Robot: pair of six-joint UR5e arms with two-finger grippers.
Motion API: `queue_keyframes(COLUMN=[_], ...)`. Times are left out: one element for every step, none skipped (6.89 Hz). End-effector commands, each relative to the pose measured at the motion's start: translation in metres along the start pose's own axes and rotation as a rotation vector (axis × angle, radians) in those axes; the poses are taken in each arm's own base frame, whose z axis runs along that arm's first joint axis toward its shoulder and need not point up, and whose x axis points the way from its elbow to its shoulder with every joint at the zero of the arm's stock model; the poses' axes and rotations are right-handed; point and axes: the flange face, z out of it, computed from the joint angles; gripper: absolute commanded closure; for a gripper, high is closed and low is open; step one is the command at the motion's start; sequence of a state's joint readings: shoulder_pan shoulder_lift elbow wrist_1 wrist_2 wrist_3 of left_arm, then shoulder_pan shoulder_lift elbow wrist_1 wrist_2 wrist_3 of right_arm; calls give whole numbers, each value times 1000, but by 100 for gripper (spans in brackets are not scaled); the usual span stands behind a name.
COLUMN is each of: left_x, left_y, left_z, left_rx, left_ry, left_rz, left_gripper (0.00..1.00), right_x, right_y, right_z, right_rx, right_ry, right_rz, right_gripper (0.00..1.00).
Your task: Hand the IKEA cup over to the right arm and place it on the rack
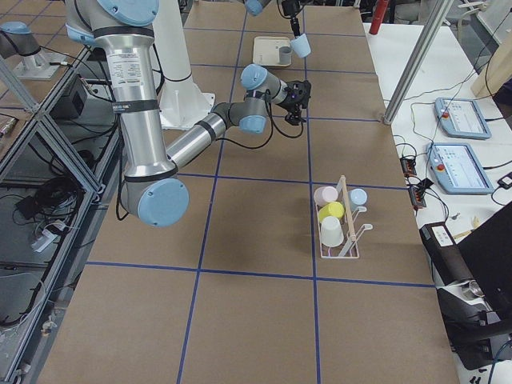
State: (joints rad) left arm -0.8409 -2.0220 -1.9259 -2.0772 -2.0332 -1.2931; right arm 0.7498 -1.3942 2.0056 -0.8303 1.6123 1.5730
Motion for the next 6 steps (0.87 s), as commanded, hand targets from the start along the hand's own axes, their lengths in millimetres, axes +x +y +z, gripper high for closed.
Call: queue_keyframes(left_x=[6,19,24,22,11,11], left_y=[-2,-4,-5,-9,-10,6], left_z=[4,-1,-6,-3,10,25], left_rx=[18,27,59,97,117,149], left_ry=[42,85,162,272,385,522], left_rz=[-30,-77,-150,-233,-294,-377], left_gripper=[100,100,100,100,100,100], right_x=[-20,-44,-69,-91,-113,-135], right_y=[13,25,39,49,55,61], right_z=[-2,-3,-5,-19,-33,-36], right_rx=[-25,-54,-90,-127,-162,-187], right_ry=[-40,-84,-127,-175,-222,-257], right_rz=[49,140,251,347,442,513], right_gripper=[0,0,0,0,0,0])
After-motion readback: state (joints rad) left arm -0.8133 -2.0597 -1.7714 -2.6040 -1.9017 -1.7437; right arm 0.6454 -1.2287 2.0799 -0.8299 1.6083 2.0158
